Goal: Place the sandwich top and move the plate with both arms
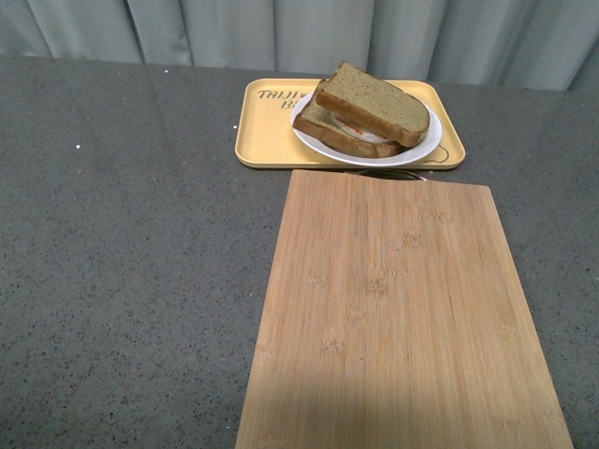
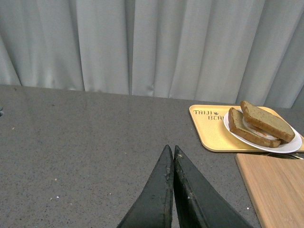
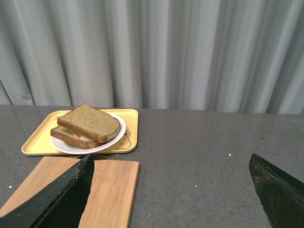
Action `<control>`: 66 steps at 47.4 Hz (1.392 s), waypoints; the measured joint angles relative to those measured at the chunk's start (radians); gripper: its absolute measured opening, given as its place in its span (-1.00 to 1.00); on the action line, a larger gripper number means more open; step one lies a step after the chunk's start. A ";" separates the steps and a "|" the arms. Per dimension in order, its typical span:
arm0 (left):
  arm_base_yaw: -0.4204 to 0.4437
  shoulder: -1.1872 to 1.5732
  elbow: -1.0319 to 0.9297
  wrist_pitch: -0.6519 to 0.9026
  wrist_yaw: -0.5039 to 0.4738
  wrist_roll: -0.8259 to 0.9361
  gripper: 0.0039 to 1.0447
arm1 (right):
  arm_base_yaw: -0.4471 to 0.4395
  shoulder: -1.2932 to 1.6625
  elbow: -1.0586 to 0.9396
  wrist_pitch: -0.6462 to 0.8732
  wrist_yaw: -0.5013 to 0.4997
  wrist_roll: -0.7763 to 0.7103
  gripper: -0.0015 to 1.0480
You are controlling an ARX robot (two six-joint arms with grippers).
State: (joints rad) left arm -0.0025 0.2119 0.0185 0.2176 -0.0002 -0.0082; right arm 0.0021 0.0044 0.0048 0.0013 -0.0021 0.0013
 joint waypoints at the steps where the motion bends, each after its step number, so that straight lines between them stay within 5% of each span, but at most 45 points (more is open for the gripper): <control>1: 0.000 -0.002 0.000 -0.004 0.000 0.000 -0.93 | 0.000 0.000 0.000 0.000 0.000 0.000 0.82; 25: 0.000 -0.206 0.000 -0.216 0.000 0.000 -0.93 | 0.000 0.000 0.000 0.000 0.000 0.000 0.82; 54: 0.000 -0.208 0.000 -0.216 0.000 0.000 0.88 | 0.000 0.000 0.000 0.000 0.000 0.000 0.82; 66: 0.000 -0.208 0.000 -0.216 0.000 0.001 0.88 | 0.000 0.000 0.000 0.000 0.000 0.000 0.82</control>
State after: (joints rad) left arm -0.0025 0.0040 0.0189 0.0021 -0.0002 -0.0074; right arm 0.0025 0.0044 0.0048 0.0013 -0.0017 0.0013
